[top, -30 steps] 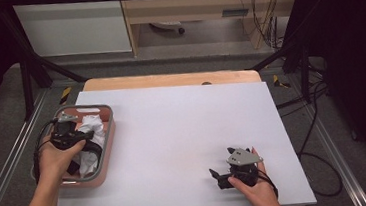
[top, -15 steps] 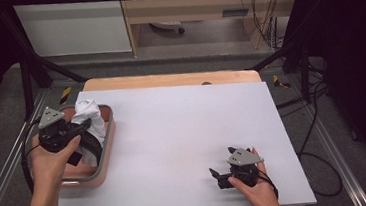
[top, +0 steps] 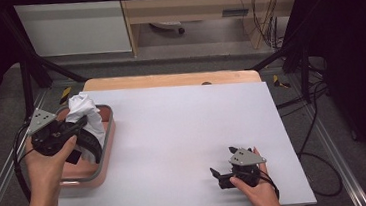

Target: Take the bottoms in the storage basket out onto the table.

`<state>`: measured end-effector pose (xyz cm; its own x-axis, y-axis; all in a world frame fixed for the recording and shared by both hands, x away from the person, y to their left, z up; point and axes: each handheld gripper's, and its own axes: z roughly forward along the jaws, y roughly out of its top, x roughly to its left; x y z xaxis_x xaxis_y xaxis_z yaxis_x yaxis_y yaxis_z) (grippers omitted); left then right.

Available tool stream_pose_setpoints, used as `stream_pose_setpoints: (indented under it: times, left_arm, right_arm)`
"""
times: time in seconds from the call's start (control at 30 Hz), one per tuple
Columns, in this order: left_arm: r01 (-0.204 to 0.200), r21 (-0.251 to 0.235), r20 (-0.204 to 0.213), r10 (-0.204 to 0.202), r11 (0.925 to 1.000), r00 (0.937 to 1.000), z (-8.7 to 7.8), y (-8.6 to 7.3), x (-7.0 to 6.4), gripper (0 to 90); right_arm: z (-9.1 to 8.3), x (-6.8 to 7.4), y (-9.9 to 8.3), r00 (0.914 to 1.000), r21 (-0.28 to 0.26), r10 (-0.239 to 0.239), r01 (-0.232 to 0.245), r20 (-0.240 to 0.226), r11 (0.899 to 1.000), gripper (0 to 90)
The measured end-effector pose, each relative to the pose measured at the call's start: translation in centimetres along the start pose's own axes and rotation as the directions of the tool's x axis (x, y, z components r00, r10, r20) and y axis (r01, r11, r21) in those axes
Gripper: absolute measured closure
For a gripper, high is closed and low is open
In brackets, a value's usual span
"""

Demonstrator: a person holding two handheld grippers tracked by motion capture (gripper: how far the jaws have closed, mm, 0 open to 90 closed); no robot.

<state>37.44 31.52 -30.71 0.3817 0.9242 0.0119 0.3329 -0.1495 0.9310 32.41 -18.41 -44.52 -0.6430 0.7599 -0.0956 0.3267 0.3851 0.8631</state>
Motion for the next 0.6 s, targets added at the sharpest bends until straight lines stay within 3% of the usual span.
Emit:
stream_pose_setpoints:
  times: [0.33,0.6]
  left_arm:
    - [-0.018,-0.051,0.023,0.019,0.9985,0.9996,-1.1,1.2,-1.4,62.0]
    - [-0.051,-0.043,0.063,0.053,0.9978,0.9966,-1.1,1.5,-2.8,61.8]
  right_arm:
    - [0.0,0.0,0.0,1.0,0.003,0.001,-0.001,0.007,1.0,5.0]
    - [0.0,-0.1,-0.1,0.9999,0.007,0.004,-0.005,0.014,1.0,5.0]
